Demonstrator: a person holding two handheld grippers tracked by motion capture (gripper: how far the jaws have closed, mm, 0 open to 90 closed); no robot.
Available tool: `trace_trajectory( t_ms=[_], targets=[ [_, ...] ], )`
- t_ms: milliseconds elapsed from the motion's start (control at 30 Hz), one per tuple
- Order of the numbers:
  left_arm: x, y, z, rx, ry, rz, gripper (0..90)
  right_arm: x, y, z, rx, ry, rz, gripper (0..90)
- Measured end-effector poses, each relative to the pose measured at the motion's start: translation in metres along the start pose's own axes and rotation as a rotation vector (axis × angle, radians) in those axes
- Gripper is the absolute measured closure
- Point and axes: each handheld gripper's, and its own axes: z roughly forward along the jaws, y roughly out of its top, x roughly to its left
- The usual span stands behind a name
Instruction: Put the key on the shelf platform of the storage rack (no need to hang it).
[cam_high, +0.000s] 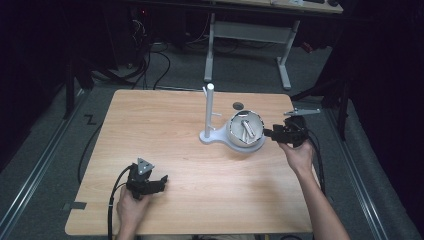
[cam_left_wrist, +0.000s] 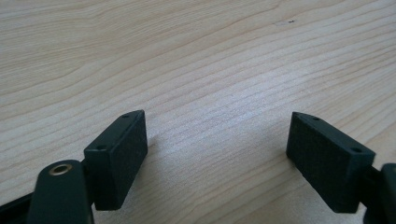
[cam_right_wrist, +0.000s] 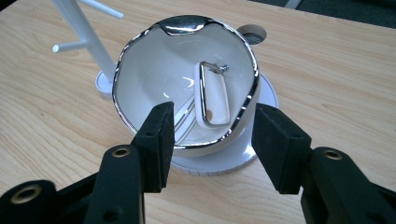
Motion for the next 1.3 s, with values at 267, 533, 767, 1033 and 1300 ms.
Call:
trace_trajectory(
  t_ms=[267, 533, 767, 1033, 1300],
  targets=[
    [0.0, 0.0, 0.0, 0.0, 0.0, 0.0, 20.9, -0.001, -0.008, -0.016, -0.023, 0.002, -0.006, 49.7],
    [0.0, 0.0, 0.0, 0.0, 0.0, 0.0, 20.8, -0.002, -0.019, -0.024, -0.028, -0.002, 0.009, 50.1],
    [0.0, 0.0, 0.0, 0.0, 0.0, 0.0, 20.9, 0.004, -0.026, -0.029, -0.055, 0.003, -0.011, 52.3],
    [0.0, 0.0, 0.0, 0.0, 0.0, 0.0, 20.8, 0.005, -0.043, -0.034, -0.063, 0.005, 0.003, 52.6],
    [0.0, 0.0, 0.0, 0.0, 0.0, 0.0, 20.8, 0.011, -0.058, -0.042, -0.076, 0.022, 0.005, 52.7]
  ],
)
